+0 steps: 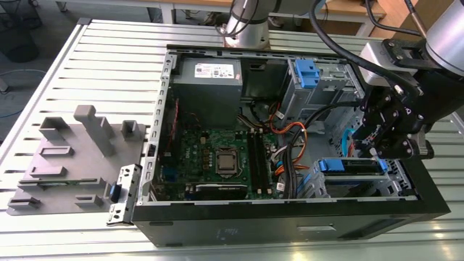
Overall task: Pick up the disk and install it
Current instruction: 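Insert the first disk wire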
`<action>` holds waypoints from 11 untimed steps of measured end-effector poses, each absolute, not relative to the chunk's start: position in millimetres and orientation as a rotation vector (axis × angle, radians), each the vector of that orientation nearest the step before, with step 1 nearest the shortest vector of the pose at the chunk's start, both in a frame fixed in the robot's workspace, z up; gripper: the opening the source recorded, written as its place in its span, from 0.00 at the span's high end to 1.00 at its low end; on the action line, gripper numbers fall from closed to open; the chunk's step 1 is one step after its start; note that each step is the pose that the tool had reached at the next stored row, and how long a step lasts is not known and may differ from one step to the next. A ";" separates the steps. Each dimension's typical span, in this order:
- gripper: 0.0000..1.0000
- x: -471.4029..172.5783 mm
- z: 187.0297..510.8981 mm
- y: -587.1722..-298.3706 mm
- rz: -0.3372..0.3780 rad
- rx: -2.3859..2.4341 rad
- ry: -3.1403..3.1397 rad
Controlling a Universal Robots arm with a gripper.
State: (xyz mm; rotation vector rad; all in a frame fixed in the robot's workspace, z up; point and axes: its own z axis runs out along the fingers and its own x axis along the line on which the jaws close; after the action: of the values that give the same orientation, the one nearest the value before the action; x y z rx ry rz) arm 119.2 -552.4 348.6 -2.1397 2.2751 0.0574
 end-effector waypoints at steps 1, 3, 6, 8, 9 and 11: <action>0.59 119.2 348.6 -552.4 0.057 -2.140 2.275; 0.71 119.2 348.6 -552.4 0.057 -2.140 2.275; 0.84 119.2 348.5 -552.4 0.057 -2.140 2.275; 0.84 119.2 348.5 -552.4 0.057 -2.140 2.275; 0.84 119.2 348.4 -552.5 0.058 -2.140 2.275; 0.84 118.4 348.3 -553.9 0.056 -2.139 2.274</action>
State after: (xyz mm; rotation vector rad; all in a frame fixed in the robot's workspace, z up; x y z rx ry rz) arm 118.4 -553.9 348.3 -2.1391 2.2741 0.0562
